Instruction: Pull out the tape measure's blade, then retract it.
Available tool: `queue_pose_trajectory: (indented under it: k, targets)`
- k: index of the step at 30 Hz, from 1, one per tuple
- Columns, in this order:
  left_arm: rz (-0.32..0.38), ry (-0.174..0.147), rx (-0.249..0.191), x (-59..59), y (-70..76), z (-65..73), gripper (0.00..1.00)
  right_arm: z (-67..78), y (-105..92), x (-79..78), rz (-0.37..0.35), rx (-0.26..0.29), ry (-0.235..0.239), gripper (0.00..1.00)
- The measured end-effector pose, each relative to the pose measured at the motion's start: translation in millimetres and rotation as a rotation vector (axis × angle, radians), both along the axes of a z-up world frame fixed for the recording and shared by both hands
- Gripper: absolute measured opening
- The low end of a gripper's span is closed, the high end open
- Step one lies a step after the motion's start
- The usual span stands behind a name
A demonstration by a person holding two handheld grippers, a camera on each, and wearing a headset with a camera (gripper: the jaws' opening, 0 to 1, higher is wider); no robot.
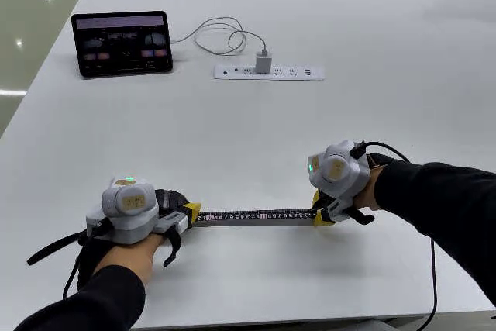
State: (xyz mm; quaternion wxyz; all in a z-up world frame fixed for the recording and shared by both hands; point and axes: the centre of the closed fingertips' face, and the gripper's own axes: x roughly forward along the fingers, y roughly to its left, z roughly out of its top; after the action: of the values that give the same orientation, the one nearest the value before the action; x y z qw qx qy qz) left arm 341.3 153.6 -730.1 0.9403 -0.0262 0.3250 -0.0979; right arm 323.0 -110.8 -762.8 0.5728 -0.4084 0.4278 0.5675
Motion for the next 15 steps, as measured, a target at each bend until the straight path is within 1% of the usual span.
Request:
queue_pose_trajectory:
  k: [3,10,15]
  targets:
    - [-0.007,0.005,0.027,-0.2,-0.3,-0.6,0.64,0.7,-0.2,0.1,-0.007,0.000,-0.001,0.11]
    - [-0.004,0.012,0.018,-0.9,0.7,-0.9,0.64,0.2,0.9,-0.1,-0.021,0.005,-0.001,0.11]
    - [-0.003,0.013,0.012,-1.2,0.8,-0.9,0.64,0.6,3.0,-0.3,-0.040,0.030,-0.002,0.11]
